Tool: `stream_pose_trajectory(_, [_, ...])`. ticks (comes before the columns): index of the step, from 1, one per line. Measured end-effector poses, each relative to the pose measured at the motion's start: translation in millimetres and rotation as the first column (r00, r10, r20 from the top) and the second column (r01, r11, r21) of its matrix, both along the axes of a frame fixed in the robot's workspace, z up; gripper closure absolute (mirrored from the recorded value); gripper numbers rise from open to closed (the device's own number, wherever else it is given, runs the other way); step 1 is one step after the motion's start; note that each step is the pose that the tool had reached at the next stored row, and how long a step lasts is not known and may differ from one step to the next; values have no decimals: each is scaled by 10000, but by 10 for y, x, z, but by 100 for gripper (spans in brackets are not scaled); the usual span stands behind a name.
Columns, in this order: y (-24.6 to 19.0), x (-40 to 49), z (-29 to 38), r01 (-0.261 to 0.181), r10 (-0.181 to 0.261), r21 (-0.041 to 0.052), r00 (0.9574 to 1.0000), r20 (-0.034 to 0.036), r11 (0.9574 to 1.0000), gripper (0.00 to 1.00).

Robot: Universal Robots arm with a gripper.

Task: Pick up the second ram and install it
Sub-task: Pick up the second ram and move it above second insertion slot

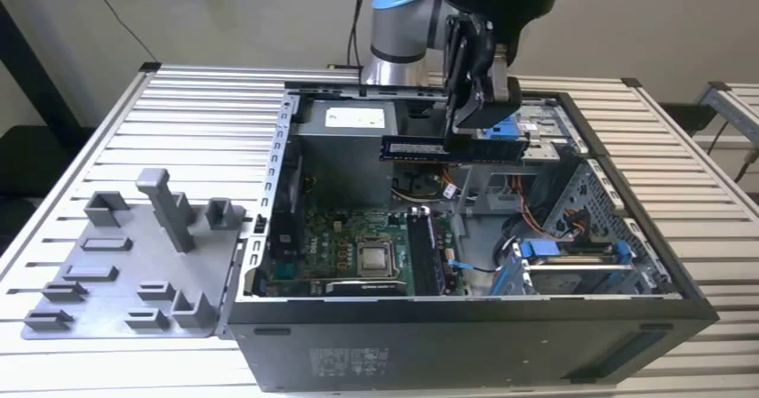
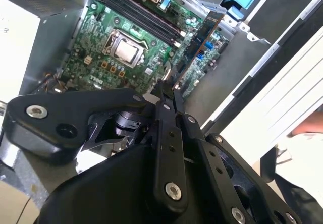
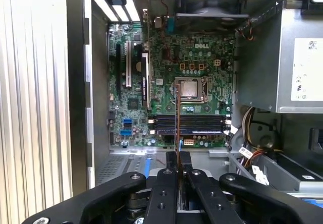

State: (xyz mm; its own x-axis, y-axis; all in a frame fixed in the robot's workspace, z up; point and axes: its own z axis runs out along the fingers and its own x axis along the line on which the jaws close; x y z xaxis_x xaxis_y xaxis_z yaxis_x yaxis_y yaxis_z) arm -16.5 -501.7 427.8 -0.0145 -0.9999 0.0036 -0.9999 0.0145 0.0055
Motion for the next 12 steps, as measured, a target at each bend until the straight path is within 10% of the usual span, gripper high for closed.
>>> stream_pose_trajectory(12, [126, 0, 0, 0, 0, 0, 10000, 1, 10000, 86])
